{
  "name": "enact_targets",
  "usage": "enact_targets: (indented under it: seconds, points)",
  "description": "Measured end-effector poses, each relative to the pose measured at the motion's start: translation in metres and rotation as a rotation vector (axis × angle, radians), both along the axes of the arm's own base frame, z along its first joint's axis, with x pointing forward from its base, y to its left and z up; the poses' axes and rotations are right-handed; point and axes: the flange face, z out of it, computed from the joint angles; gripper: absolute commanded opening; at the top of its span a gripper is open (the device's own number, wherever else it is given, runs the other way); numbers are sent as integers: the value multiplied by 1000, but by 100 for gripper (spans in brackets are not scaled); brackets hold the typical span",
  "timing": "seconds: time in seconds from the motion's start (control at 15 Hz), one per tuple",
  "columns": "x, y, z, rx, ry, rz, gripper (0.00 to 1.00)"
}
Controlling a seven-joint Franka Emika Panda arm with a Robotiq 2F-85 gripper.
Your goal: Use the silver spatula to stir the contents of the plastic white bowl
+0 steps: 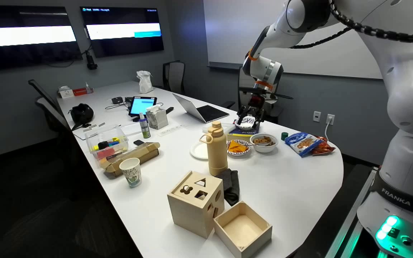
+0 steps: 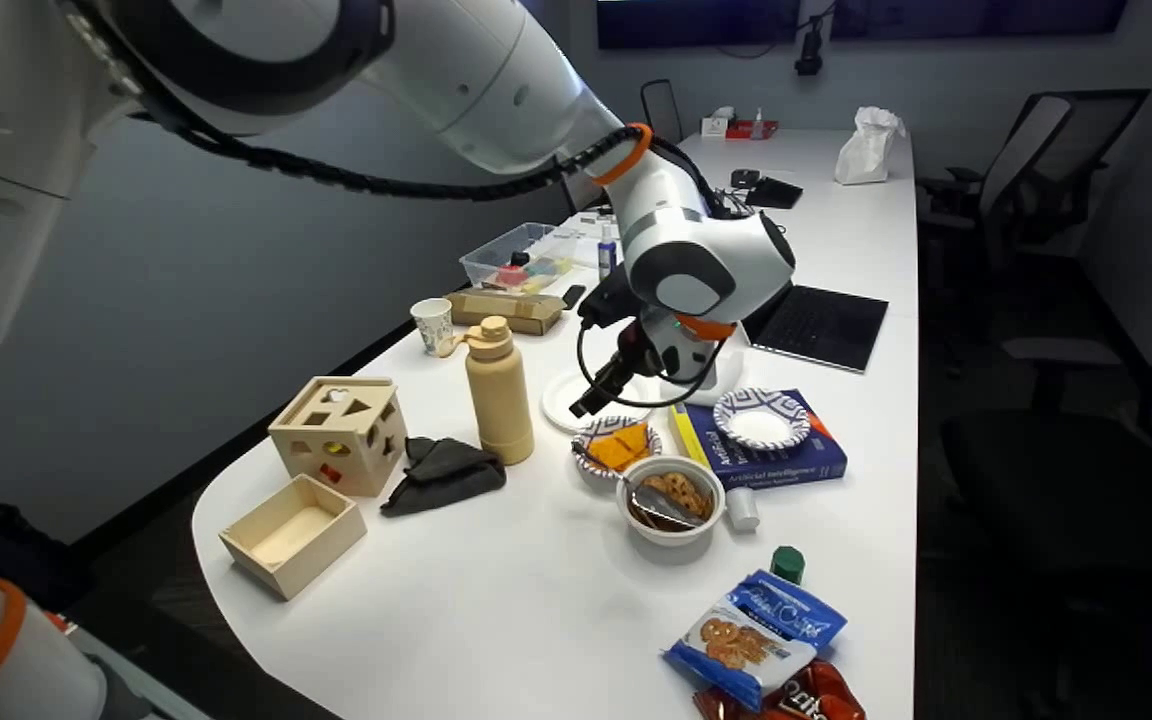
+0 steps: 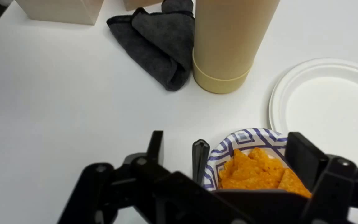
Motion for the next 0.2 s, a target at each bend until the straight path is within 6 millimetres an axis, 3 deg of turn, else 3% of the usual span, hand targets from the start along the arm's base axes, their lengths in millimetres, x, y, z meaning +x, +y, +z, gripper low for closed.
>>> enact_targets:
  seconds: [0.2]
  points:
    - [-7,19,28,-127,-58,6,100]
